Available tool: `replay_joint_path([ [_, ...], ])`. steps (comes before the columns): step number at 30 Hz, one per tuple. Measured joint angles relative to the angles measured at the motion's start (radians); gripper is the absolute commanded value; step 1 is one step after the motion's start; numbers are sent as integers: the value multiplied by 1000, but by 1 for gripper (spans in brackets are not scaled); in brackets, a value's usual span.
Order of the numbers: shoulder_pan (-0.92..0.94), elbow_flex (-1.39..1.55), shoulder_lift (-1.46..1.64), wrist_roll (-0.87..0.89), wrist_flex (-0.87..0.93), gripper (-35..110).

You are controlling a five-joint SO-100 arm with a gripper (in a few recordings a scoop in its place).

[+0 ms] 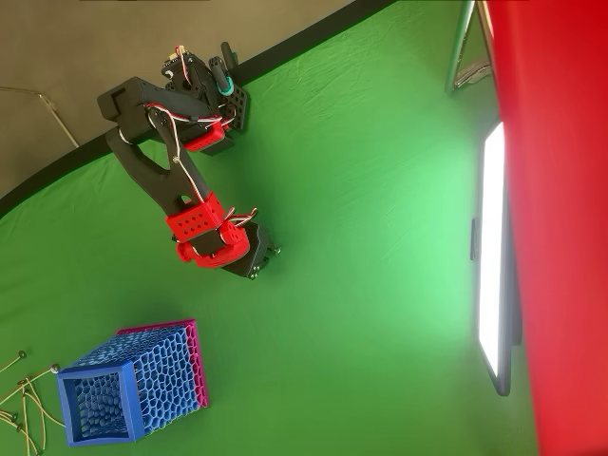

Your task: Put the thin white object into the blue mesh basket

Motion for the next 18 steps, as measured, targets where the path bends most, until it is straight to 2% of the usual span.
replay_joint_path([
  [18,-8,0,-8,12,0,12],
])
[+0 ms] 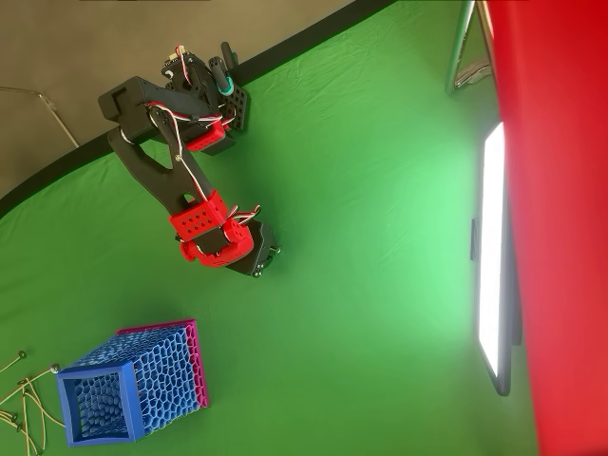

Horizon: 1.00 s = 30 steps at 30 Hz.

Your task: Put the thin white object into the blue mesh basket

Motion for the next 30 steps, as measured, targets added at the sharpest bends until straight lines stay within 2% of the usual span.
replay_joint_path([
  [30,40,28,-25,-12,-38,11],
])
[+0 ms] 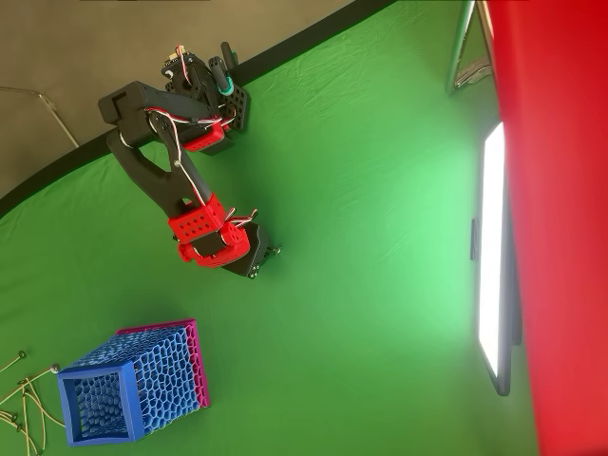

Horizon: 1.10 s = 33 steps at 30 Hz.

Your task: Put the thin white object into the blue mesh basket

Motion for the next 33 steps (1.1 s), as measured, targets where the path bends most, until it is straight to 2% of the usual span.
replay_joint_path([
  [33,-2,-55,-83,2,32,13],
])
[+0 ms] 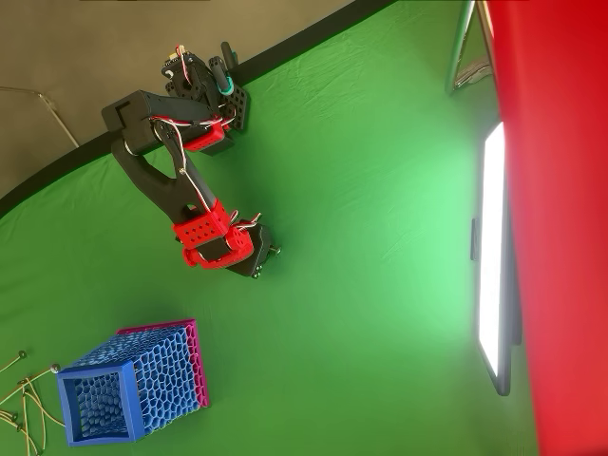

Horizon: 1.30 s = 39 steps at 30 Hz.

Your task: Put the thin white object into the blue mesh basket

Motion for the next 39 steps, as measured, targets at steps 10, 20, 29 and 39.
replay_joint_path([
  [10,0,-60,-46,-2,41,13],
  [20,0,-118,-89,-18,78,10],
  [29,0,-147,-112,-21,100,6],
  [39,0,-155,-118,-34,106,4],
])
